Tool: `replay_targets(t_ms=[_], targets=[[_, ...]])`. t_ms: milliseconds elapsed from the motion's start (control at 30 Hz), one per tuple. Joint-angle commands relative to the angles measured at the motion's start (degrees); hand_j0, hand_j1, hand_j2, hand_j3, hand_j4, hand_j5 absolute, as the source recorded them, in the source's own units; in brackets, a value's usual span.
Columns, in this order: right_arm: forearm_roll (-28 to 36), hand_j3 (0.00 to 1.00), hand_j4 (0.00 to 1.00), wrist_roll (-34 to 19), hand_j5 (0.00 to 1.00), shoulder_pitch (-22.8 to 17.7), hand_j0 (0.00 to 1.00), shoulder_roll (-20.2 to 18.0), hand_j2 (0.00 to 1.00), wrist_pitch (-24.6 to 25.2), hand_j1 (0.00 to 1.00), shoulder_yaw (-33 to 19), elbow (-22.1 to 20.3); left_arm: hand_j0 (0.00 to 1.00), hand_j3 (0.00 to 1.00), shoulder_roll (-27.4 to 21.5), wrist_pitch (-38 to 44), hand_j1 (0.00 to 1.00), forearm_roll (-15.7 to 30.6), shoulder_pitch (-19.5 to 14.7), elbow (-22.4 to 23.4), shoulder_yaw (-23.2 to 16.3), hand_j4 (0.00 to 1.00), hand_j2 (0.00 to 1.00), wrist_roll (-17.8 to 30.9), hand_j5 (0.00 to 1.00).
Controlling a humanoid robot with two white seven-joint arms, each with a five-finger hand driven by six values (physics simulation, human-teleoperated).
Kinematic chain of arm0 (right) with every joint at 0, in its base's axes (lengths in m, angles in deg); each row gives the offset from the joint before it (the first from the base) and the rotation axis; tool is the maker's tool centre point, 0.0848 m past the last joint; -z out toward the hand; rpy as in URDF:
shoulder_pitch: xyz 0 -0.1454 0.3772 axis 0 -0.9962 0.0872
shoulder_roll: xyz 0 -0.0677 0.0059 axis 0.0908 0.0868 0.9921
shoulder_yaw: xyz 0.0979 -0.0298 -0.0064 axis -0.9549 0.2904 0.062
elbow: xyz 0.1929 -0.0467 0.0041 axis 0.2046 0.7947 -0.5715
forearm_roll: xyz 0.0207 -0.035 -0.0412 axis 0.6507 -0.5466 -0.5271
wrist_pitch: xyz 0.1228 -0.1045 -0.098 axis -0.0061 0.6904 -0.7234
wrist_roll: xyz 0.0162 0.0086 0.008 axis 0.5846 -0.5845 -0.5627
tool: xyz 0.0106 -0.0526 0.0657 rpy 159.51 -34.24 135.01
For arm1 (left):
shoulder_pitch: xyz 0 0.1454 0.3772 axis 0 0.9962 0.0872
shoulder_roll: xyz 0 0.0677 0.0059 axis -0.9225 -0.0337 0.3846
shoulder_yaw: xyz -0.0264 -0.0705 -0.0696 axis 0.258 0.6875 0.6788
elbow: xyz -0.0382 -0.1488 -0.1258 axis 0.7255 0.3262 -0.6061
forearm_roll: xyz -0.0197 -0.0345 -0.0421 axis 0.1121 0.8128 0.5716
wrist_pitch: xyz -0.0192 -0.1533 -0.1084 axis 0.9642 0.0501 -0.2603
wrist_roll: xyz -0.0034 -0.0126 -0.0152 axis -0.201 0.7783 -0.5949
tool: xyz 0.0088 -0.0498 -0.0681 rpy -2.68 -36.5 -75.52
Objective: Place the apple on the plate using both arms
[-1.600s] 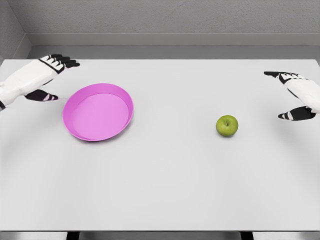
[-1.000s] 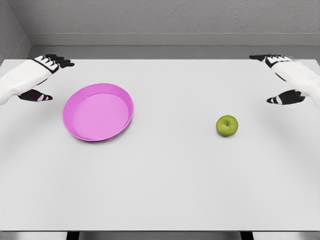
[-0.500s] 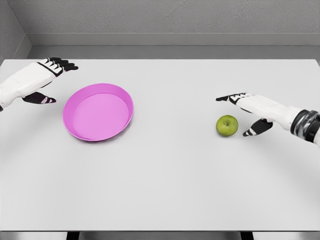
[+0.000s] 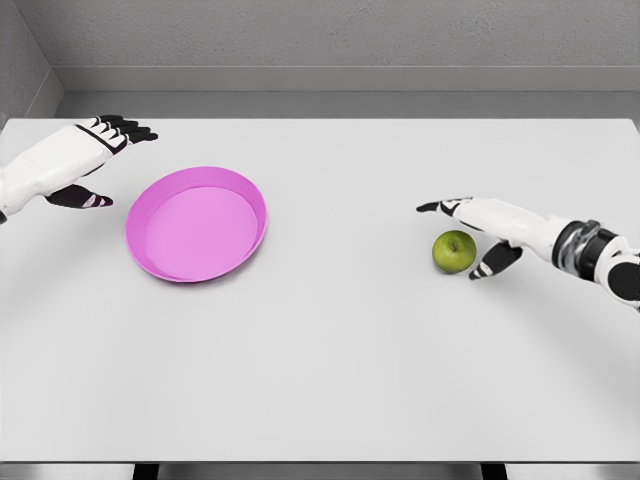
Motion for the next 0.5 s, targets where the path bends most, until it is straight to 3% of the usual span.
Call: replay_targets(t_ms=[0,267,300,433,467], targets=[[0.08,1.0,1.0,-0.06,1.0,0.09,1.0,0.79,1.0,1.98,1.0,1.62,0.81,1.0,1.0,-0.03,-0.02,1.0,0.33,0.0,-0.04,0.07,1.0,1.0,-0.03,1.0],[0.08,1.0,1.0,-0.06,1.0,1.06,1.0,1.32,1.0,2.69,1.0,3.47,2.56,1.0,1.0,-0.12,-0.02,1.0,0.25,0.0,-0.13,0.07,1.0,1.0,0.05,1.0],[0.08,0.97,0.97,-0.06,0.97,1.14,0.97,1.32,0.97,3.13,0.97,3.73,2.56,1.0,1.0,-0.12,-0.02,1.0,0.25,0.0,-0.13,0.07,1.0,1.0,0.05,1.0],[0.08,0.64,0.64,-0.06,0.64,1.14,0.64,1.32,0.64,3.39,0.64,4.17,2.56,1.0,1.0,-0.29,-0.02,1.0,0.16,0.0,-0.13,0.16,1.0,1.0,0.05,1.0],[0.0,0.63,0.63,-0.06,0.63,1.06,0.63,1.32,0.63,3.39,0.63,4.26,2.56,1.0,1.0,-0.29,-0.02,1.0,0.16,0.0,-0.13,0.16,1.0,1.0,0.05,1.0]])
